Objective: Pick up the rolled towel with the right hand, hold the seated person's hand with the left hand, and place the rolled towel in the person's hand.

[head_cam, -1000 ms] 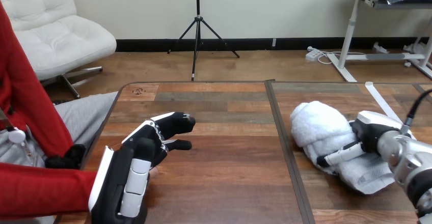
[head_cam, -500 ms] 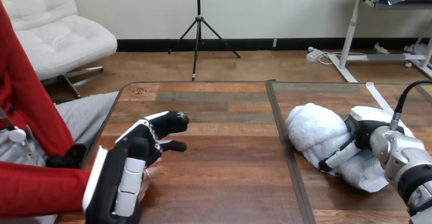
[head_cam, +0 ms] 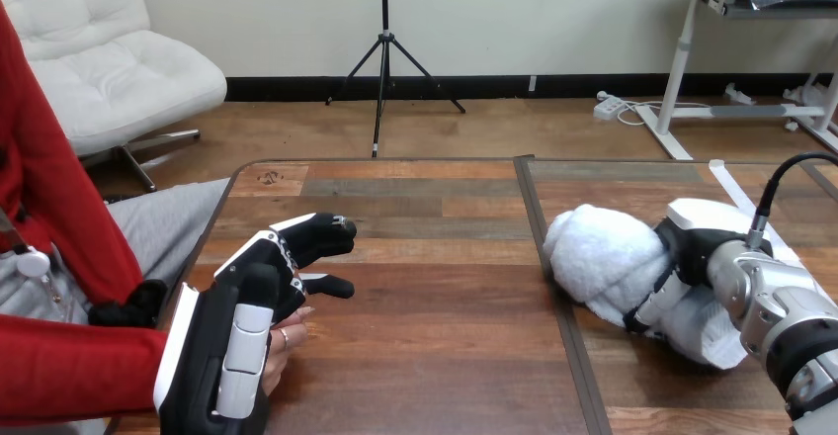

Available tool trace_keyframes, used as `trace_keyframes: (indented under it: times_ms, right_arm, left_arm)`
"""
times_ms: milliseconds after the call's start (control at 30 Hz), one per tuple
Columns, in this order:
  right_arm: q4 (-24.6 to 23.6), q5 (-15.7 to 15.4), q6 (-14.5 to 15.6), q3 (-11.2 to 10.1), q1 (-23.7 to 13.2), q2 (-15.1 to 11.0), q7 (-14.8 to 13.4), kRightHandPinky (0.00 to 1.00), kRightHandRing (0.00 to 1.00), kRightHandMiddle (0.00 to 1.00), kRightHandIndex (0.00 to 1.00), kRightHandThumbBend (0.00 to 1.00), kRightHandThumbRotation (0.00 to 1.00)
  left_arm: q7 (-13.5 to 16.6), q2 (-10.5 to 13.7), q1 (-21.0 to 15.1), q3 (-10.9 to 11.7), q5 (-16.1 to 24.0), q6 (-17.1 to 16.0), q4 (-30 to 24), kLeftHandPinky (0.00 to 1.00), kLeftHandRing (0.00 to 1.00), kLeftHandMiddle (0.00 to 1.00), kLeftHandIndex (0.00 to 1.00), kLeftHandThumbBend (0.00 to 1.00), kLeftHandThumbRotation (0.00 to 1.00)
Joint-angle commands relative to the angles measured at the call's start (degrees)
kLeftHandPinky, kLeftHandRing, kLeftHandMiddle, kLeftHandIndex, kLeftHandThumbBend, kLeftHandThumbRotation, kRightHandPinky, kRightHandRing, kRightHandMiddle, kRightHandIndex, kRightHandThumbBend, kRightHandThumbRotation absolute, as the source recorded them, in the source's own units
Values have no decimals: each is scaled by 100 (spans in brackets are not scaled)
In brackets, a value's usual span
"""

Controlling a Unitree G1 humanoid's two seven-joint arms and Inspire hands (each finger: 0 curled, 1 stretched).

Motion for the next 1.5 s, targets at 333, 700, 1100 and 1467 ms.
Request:
trace_keyframes:
  times_ms: [333, 700, 1100, 1467]
  right_arm:
    - [182, 382, -371, -228, 609, 167, -289, 30, 37, 45, 44, 76, 0]
    - [9, 1016, -1011, -830, 746, 55, -723, 32, 40, 45, 45, 72, 0]
    - [-254, 1468, -1770, -1249, 928, -48, -1126, 33, 39, 44, 47, 70, 0]
    - [-622, 1909, -2907, -1692, 1253, -144, -1459, 34, 37, 42, 47, 68, 0]
  left_arm:
    - [36, -137, -164, 67, 29, -121, -302, 58, 76, 73, 68, 76, 100]
    - [66, -152, -133, 66, 49, -136, -291, 58, 75, 73, 68, 75, 100]
    - [63, -135, -104, 60, 31, -121, -281, 58, 75, 73, 68, 75, 100]
    - [151, -49, -132, 179, 249, -48, -261, 59, 75, 73, 68, 78, 100]
